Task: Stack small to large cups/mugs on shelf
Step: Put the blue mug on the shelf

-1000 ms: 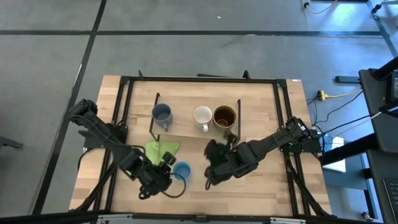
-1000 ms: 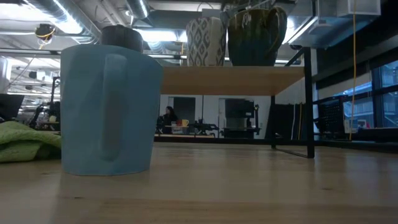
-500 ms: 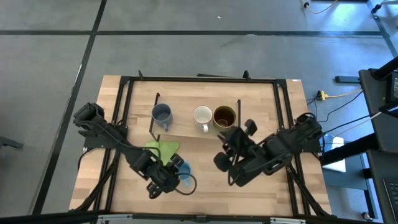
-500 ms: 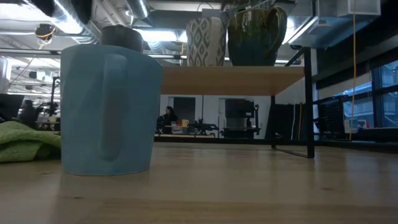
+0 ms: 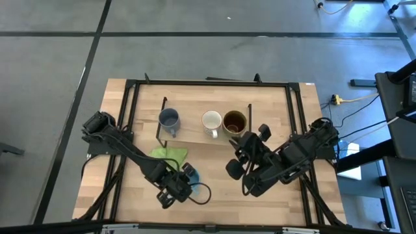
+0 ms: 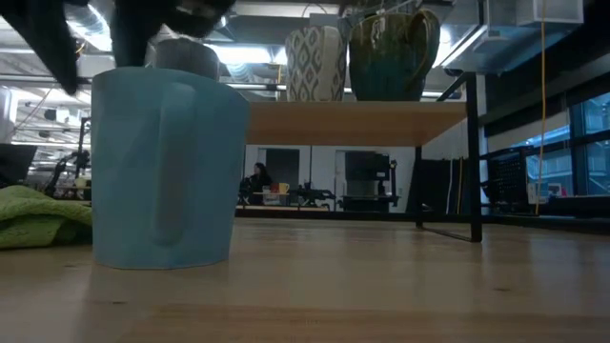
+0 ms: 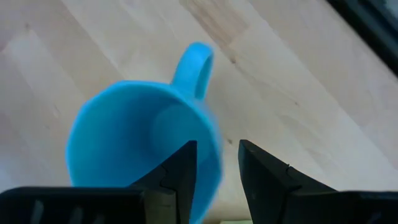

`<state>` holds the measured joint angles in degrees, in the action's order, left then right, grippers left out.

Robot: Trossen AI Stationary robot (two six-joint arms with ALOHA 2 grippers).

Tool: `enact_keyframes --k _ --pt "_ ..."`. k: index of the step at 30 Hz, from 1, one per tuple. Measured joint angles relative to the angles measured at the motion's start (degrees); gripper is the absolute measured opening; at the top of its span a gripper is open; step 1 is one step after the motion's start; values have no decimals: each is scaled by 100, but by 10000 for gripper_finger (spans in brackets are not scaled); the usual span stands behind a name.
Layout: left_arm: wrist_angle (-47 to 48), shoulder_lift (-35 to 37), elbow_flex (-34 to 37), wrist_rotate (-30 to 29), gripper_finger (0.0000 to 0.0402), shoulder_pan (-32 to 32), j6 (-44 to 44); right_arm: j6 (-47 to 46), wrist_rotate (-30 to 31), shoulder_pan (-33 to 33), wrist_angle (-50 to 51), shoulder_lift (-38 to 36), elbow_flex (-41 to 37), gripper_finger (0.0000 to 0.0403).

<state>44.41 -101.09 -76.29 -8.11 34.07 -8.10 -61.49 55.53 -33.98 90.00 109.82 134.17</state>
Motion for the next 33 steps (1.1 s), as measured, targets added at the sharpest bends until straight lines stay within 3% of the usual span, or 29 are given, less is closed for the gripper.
enact_keyframes --k 12,21,28,33 --pt "12 -221 0 -71 95 -61 -151 -22 -160 -2 2 0 -2 61" --pt "257 -278 -2 20 15 28 -138 -22 -164 -2 2 0 -2 61" --pt "431 -256 -22 95 14 26 -147 -142 -166 -2 2 0 -4 61" --pt "733 -257 -465 11 14 17 -160 -149 -200 -2 2 0 -4 61"
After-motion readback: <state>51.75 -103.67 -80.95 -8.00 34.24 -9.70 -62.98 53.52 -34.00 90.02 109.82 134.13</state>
